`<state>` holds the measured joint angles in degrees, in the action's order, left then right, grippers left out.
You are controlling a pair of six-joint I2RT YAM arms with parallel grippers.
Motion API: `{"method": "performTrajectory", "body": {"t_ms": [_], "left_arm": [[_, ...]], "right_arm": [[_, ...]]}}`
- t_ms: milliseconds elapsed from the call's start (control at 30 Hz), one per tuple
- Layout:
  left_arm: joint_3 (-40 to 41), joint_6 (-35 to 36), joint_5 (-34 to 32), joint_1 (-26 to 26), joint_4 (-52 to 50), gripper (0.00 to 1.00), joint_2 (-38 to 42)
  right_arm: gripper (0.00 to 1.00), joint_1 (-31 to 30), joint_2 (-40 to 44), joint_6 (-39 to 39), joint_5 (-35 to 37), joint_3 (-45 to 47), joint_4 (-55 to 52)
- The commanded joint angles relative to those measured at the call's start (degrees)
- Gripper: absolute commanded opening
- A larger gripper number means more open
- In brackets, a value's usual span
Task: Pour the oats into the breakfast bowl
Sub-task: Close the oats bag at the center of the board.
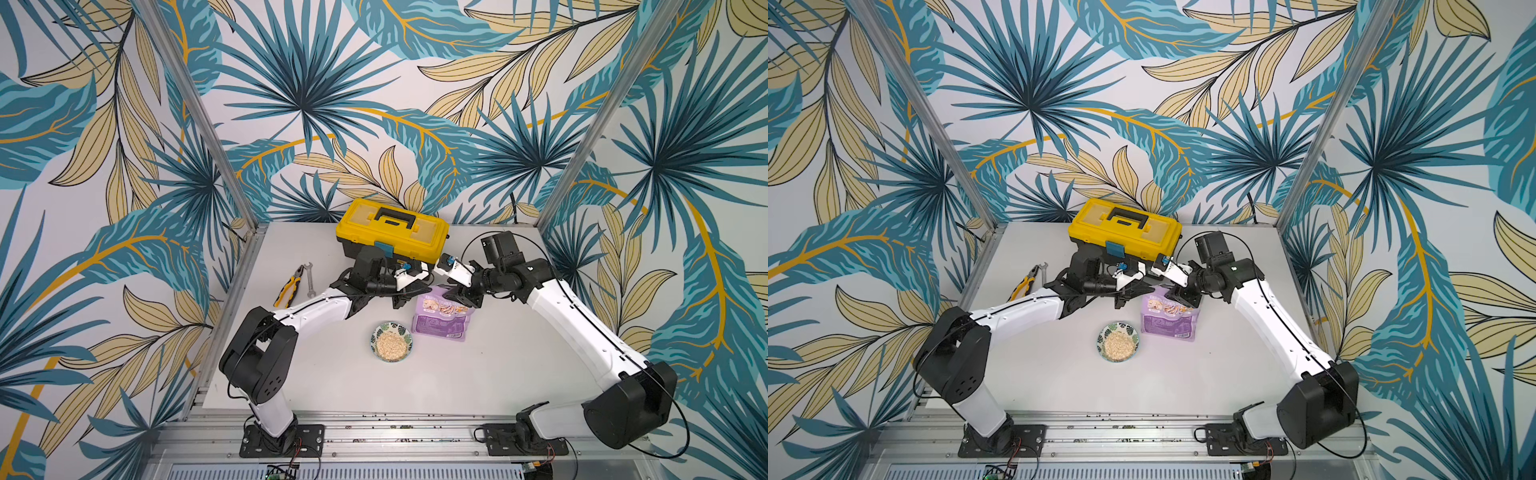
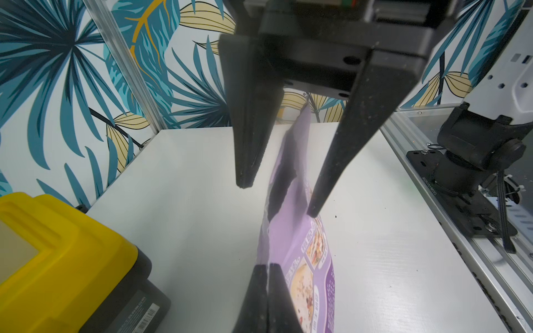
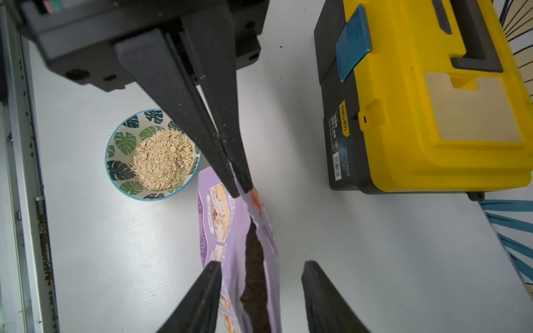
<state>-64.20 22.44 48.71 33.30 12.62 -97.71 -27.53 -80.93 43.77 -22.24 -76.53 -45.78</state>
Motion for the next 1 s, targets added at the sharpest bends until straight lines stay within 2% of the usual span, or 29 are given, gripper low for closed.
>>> {"method": "performTrajectory", "body": {"t_ms": [0, 133, 233, 300, 433, 567, 600, 633, 700, 800, 900, 967], "left_arm": [[0.45, -1.07, 2.23, 0.29, 5.62, 0.00, 0.50], [0.92, -1.21, 2.18, 0.30, 6.41, 0.00, 0.42], [0.92, -1.50, 2.06, 0.36, 6.79, 0.00, 0.33], [0.92, -1.52, 1.96, 0.36, 6.80, 0.00, 0.30], [1.01, -1.52, 1.82, 0.30, 6.79, 0.00, 0.32], [1.11, -1.51, 1.83, 0.36, 6.86, 0.00, 0.23], [1.10, -1.52, 1.76, 0.31, 6.85, 0.00, 0.16], [1.10, -1.56, 1.82, 0.32, 6.93, 0.00, 0.20], [1.09, -1.73, 1.95, 0.28, 7.10, 0.00, 0.24], [1.06, -1.95, 2.09, 0.35, 7.34, 0.00, 0.23], [1.10, -1.98, 2.05, 0.33, 7.24, 0.00, 0.23], [1.10, -2.04, 2.05, 0.36, 7.11, 0.00, 0.24]], "right_arm": [[0.49, -0.24, -0.83, 0.90, 2.08, -0.87, -3.50], [0.44, -0.24, -1.25, 0.98, 2.90, -0.49, -4.38], [0.36, -0.24, -1.23, 1.22, 2.90, -0.41, -4.60], [0.28, -0.24, -1.10, 1.37, 2.96, -0.44, -4.67], [0.01, -0.24, -0.70, 1.87, 2.84, -0.47, -4.60], [0.00, -0.24, 0.05, 1.68, 1.95, -0.52, -3.98], [0.11, -0.31, 0.05, 1.25, 1.71, -0.67, -3.61], [0.17, -0.45, -0.01, 0.90, 1.41, -0.69, -3.26], [0.20, -1.07, -0.24, 0.50, 1.09, -0.67, -2.76], [0.16, -1.76, -1.07, 0.20, 0.80, -0.80, -2.22], [0.01, -2.15, -1.98, -0.08, 0.46, -1.27, -1.88], [0.00, -2.28, -2.26, -0.21, -0.06, -1.50, -1.75]]}}
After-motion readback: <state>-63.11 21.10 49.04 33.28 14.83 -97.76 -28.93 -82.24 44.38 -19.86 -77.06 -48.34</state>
